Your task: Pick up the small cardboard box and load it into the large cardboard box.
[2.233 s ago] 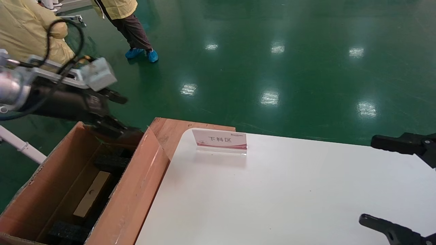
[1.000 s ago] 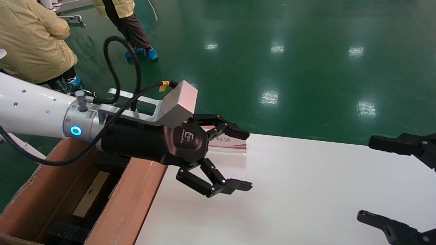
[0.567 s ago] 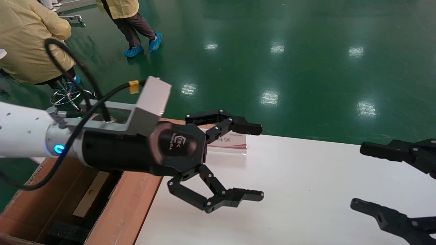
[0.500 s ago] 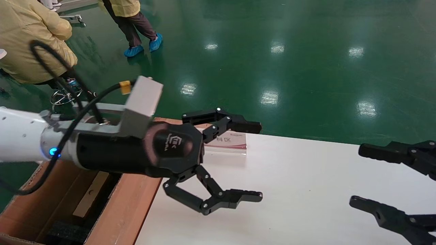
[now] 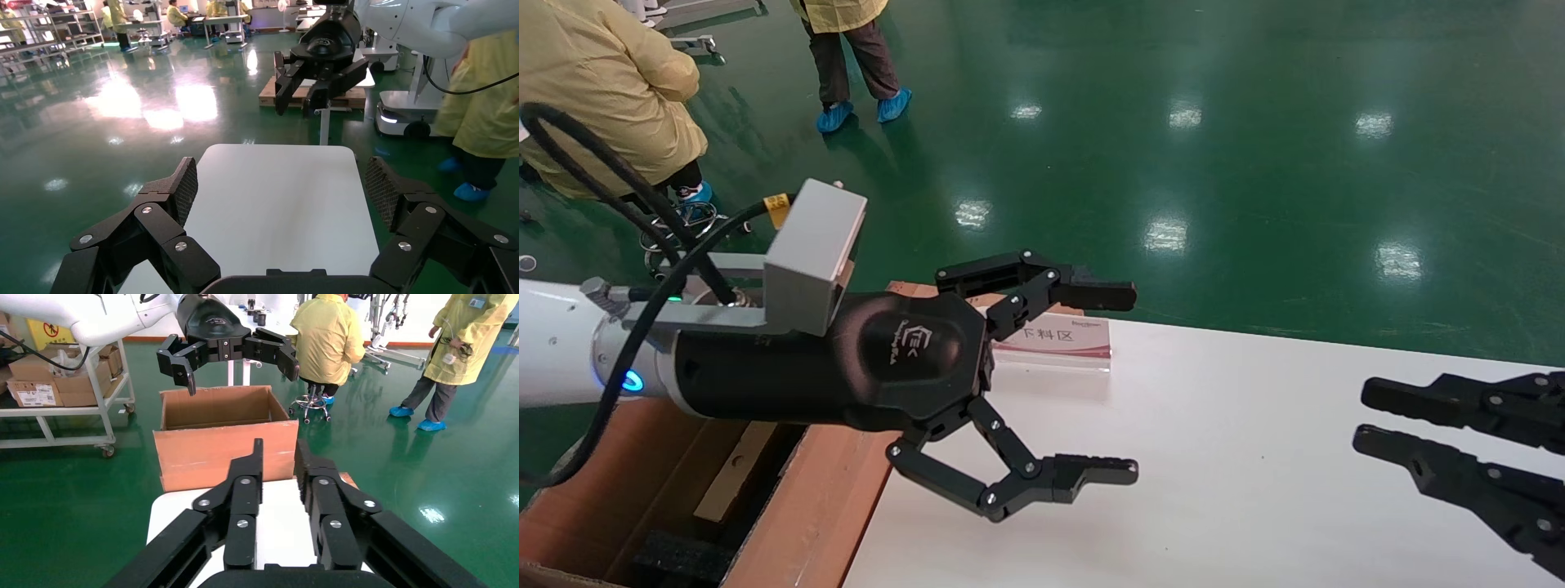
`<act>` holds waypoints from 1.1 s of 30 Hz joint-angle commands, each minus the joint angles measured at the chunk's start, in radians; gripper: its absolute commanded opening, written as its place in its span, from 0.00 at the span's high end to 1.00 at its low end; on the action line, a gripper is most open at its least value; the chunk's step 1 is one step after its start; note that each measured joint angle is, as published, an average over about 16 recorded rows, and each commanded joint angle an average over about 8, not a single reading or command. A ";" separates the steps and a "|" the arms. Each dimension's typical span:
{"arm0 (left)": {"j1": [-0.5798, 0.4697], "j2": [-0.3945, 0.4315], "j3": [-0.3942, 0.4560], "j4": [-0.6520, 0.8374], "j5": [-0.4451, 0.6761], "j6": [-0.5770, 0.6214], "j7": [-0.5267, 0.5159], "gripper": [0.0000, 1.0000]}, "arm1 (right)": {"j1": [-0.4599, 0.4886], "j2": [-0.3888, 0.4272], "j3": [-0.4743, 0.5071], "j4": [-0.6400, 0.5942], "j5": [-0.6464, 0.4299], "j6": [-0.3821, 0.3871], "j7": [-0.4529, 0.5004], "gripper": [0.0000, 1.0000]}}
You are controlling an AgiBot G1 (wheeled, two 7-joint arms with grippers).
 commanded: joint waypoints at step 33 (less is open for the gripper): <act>-0.003 -0.001 0.005 0.001 0.001 -0.001 0.000 0.00 | 0.000 0.000 0.001 0.000 -0.001 0.000 0.000 0.00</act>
